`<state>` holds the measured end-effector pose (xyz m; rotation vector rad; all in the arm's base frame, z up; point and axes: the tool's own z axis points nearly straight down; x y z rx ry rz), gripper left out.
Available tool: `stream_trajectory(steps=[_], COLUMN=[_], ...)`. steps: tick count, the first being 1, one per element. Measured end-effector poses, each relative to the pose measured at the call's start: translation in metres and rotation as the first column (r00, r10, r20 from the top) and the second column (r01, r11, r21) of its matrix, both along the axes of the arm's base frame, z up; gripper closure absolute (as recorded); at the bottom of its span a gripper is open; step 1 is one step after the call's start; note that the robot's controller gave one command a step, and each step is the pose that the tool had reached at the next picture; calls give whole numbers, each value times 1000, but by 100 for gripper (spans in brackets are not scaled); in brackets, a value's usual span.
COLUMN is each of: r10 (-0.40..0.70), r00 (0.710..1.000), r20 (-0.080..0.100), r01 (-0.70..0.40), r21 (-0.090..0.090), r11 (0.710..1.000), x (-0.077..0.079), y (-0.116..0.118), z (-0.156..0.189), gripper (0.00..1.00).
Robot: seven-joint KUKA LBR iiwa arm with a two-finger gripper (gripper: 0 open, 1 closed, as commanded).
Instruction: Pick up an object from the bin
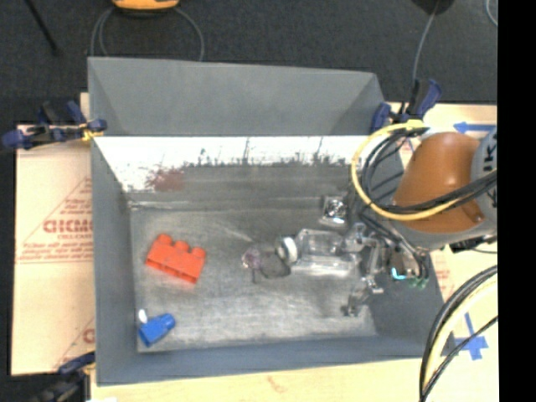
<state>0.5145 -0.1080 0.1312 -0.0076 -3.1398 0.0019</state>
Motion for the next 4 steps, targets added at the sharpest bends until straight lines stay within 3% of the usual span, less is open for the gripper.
stream_trajectory(steps=[1, 2, 3, 4], r10=[10, -62, -58, -15], r00=[1000, 998, 998, 1000], r20=[14, 17, 26, 16], r01=[-10, 62, 58, 15], r21=[0, -2, -3, -2], r11=[1000, 998, 998, 1000], x=[65, 70, 72, 71], y=[63, 59, 59, 51], z=[-17, -42, -42, 149], gripper=[0, 0, 100, 100])
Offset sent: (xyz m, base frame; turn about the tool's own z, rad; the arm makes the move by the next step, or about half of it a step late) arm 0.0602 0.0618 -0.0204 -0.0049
